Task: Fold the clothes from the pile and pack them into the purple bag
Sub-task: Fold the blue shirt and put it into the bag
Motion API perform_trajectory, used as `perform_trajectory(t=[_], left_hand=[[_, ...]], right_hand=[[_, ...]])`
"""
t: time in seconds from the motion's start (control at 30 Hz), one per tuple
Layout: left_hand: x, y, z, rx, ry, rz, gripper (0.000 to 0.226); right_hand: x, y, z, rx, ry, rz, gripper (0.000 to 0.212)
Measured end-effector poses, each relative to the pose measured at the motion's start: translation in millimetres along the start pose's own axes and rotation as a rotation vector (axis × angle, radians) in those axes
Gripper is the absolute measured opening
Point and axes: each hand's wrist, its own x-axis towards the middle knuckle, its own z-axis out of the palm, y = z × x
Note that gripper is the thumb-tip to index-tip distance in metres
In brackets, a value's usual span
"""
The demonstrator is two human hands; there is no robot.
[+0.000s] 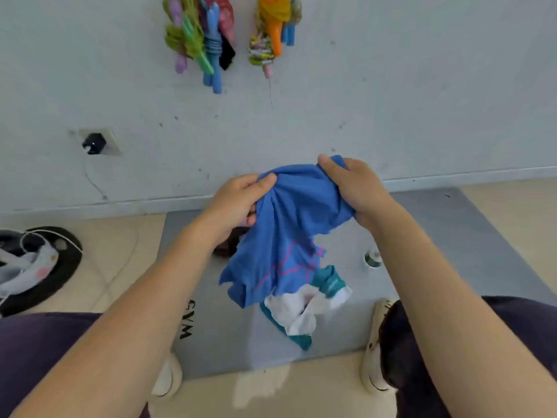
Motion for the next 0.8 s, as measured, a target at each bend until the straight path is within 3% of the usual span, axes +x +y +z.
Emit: perform_trajectory(t=[0.17, 0.27, 0.37, 0.43, 0.57, 0.63, 0.7, 0.8], left_hand=[[-18.5, 54.4, -3.1, -0.208, -0.019, 0.11, 0.022], [-24.4, 53.0, 3.4, -0.286, -0.167, 0.087, 0.03], [-34.1, 32.4, 10.7, -0.013, -0.409, 0.002, 0.021], [-35.9, 10.0, 9.2, 0.18, -0.465, -0.064, 0.024], [-25.8, -17.3, 1.8, 0.041, -0.274, -0.192, 0.02], [-17.1, -18.6, 1.2, -0.024, -0.107, -0.212, 0.021], [-9.9, -15.5, -0.8, -0.057, -0.036, -0.184, 0.021], [-6.4, -10.9, -5.5, -0.151, 0.003, -0.162, 0.025]], right_hand=[[-14.7, -56.6, -5.8, 0.561, -0.285, -0.035, 0.027], [-18.3, -64.2, 3.2, 0.665, -0.376, -0.055, 0.031], [-11.9, -58.8, 7.0, 0.69, -0.287, -0.075, 0.025], [-5.5, -44.8, 3.9, 0.64, -0.22, -0.055, 0.024], [-9.9, 5.1, 12.5, 0.243, -0.257, 0.039, 0.02], [-17.1, 18.8, 26.2, 0.048, -0.352, 0.055, 0.031], [-19.3, 23.1, 37.6, -0.023, -0.443, -0.004, 0.047], [-19.2, 26.0, 45.5, -0.027, -0.487, -0.036, 0.051]])
